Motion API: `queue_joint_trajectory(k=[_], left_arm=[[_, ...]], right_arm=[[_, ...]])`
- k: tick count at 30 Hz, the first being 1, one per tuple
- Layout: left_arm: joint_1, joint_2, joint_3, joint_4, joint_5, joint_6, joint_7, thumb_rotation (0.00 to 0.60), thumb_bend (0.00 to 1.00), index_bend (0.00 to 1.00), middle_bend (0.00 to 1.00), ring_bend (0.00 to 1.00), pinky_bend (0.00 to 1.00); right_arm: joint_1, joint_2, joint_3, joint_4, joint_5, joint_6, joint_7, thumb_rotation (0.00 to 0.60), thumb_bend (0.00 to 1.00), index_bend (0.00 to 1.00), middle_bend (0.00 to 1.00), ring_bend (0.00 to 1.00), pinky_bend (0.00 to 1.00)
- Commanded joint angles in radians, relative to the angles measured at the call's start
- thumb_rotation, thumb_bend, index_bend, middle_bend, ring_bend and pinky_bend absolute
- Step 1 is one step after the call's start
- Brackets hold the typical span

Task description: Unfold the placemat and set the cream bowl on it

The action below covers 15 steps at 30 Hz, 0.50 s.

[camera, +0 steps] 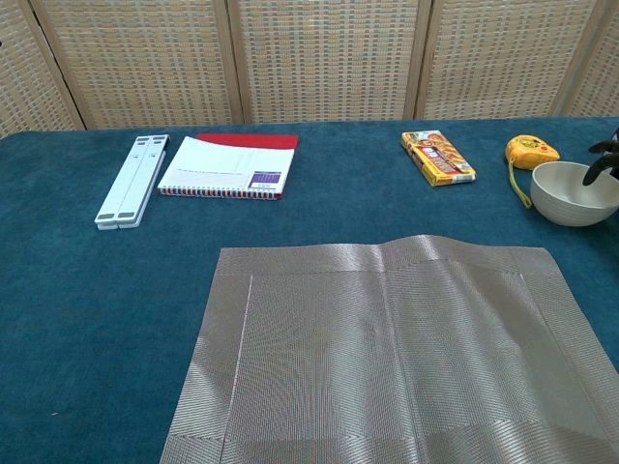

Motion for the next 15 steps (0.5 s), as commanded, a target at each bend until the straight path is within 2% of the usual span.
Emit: queue_joint_trajectory(k=[1, 3, 5, 7, 9, 11, 15], left_arm=[[0.002, 0.000, -0.004, 0.002, -0.002, -0.008, -0.005, 0.600, 0.00, 0.00, 0.00, 0.00, 0.00], [0.002, 0.001, -0.007, 0.003, -0.003, -0.013, -0.008, 0.600, 0.00, 0.00, 0.00, 0.00, 0.00], [0.004, 0.002, -0.010, 0.003, -0.003, -0.018, -0.013, 0.600, 0.00, 0.00, 0.00, 0.00, 0.00], [0.006, 0.002, -0.013, 0.005, -0.002, -0.019, -0.017, 0.600, 0.00, 0.00, 0.00, 0.00, 0.00], [0.007, 0.002, -0.016, 0.007, -0.003, -0.023, -0.020, 0.600, 0.00, 0.00, 0.00, 0.00, 0.00], [0.007, 0.003, -0.019, 0.009, -0.006, -0.029, -0.024, 0.600, 0.00, 0.00, 0.00, 0.00, 0.00], [0.008, 0.004, -0.023, 0.012, -0.007, -0.037, -0.027, 0.600, 0.00, 0.00, 0.00, 0.00, 0.00]], right_arm=[[0.023, -0.043, -0.010, 0.054, -0.007, -0.019, 0.028, 0.600, 0.11, 0.31, 0.00, 0.00, 0.00], [0.033, -0.065, -0.012, 0.089, -0.013, -0.021, 0.039, 0.600, 0.18, 0.33, 0.00, 0.00, 0.00], [0.045, -0.101, -0.008, 0.145, -0.018, -0.009, 0.049, 0.600, 0.30, 0.39, 0.00, 0.00, 0.00], [0.052, -0.128, -0.006, 0.187, -0.026, 0.009, 0.068, 0.600, 0.47, 0.49, 0.00, 0.00, 0.00], [0.057, -0.151, -0.010, 0.226, -0.041, 0.028, 0.094, 0.600, 0.55, 0.59, 0.00, 0.00, 0.00], [0.061, -0.162, -0.018, 0.254, -0.056, 0.042, 0.114, 0.600, 0.58, 0.65, 0.00, 0.00, 0.00], [0.066, -0.171, -0.033, 0.287, -0.088, 0.078, 0.159, 0.600, 0.59, 0.67, 0.00, 0.00, 0.00]])
